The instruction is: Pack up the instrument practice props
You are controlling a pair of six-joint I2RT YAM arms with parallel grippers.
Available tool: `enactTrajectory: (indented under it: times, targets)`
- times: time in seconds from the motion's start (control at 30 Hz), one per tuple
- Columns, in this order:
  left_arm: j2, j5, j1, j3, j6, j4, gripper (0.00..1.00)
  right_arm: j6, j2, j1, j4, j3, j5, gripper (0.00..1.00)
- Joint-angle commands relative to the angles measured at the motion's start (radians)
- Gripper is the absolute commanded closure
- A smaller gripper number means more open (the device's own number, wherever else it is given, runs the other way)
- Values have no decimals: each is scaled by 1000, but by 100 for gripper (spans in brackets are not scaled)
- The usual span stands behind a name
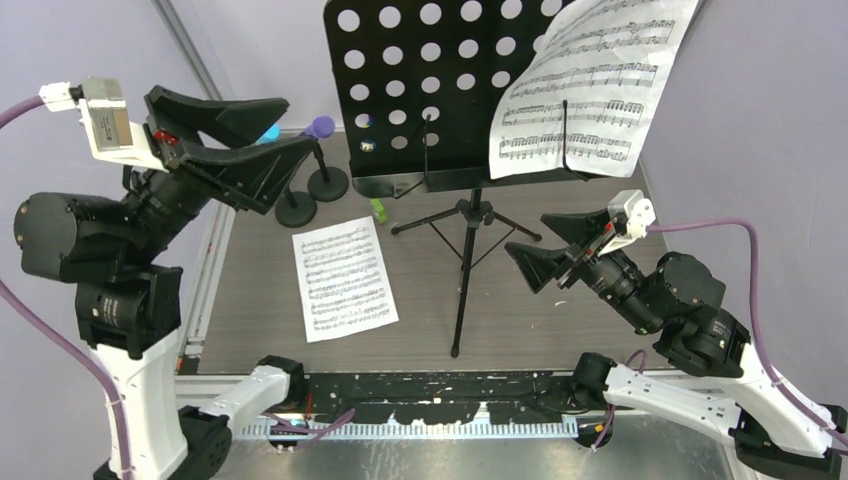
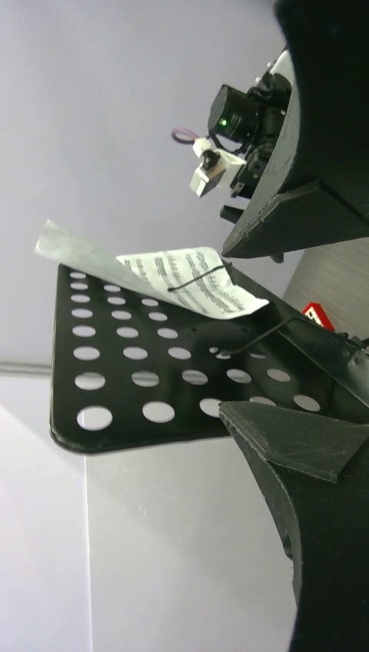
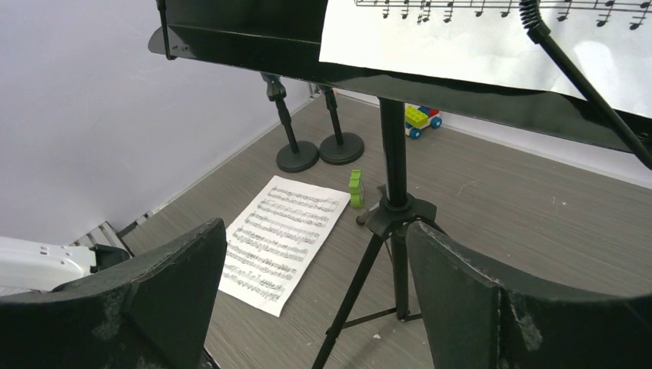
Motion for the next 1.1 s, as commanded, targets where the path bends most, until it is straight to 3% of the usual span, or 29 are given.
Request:
enactTrajectory:
  times: [0.0,0.17,0.37,0.63,1.07]
  targets:
    - [33,-67,-134,62,97,-28,30,4,-3,3,8,1,24,9]
    - [64,-222,-342,91,279,-141,30,8,6,4,-5,1,30,9]
    - [88,-313,-498,98,351,-152,31,6,19,4,-6,5,42,8]
    - [191,-616,-901,161,651,-222,29,13,21,3,-36,20,50,8]
    - [326,-668,-928,142,633,-94,28,-8,-27,3,-96,23,118,8]
